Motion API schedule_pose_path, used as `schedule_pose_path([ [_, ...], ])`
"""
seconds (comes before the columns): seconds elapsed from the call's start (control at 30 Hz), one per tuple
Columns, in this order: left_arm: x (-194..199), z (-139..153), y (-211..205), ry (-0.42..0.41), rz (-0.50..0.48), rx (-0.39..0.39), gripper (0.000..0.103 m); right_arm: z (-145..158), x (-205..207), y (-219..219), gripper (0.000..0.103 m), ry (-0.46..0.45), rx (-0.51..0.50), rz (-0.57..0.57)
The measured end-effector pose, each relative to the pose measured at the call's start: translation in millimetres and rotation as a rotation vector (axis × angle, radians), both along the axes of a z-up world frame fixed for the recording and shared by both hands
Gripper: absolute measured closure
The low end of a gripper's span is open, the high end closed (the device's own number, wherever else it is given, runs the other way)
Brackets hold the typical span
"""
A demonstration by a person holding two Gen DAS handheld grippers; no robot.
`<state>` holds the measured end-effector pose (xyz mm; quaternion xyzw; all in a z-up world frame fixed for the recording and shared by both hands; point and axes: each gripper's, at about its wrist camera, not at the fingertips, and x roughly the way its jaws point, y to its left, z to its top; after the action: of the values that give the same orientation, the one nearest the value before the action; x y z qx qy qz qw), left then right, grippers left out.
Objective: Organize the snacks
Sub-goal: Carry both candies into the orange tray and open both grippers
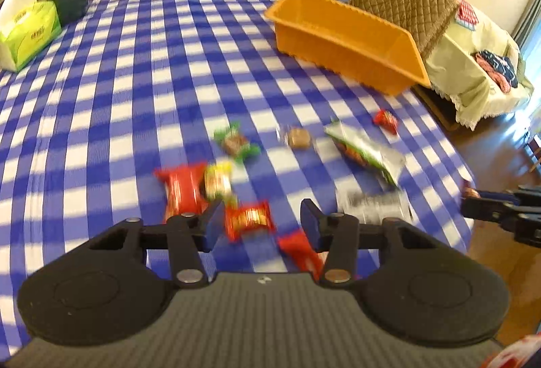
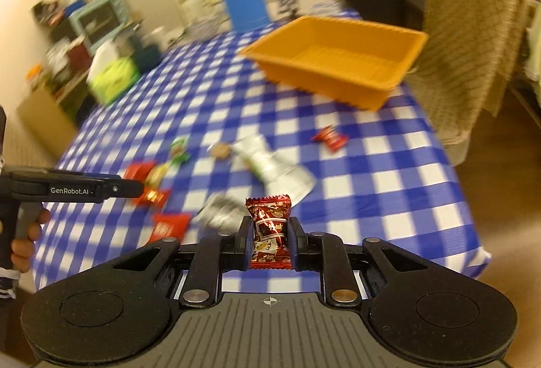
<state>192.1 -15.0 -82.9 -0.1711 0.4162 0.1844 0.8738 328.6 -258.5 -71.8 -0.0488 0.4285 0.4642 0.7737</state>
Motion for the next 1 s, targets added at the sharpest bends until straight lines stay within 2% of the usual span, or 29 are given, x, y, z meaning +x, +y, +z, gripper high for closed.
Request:
schedule_pose_path([
  [0.13, 25.6, -6.3, 18.5, -0.002, 0.012, 0.008, 0.059, 4.5, 15.0, -11.0, 0.082, -0.002, 0.015, -0.084],
  [0.3, 54.7, -23.8, 38.5, 0.037, 0.011, -0.014, 0.071, 10.2, 23.2, -23.1, 0.082, -0.011, 0.018, -0.154],
  [0.53, 75.0, -35.9, 54.4, 0.062, 0.002, -0.037, 0.071, 5.6, 32.2, -26.7, 0.082, 0.001, -0.005, -0.244],
  [0.8, 86.4, -43.6, 58.3, 0.096, -0.051, -0.022, 0.084, 1.9, 36.8, -19.9, 0.082, 0.012, -0.025, -0.27],
  [1.0, 87.9, -42.5, 55.0, 0.102, -0.114, 0.017, 0.085, -0.3, 43.8, -9.1, 0.082, 0.015, -0.023, -0.262],
])
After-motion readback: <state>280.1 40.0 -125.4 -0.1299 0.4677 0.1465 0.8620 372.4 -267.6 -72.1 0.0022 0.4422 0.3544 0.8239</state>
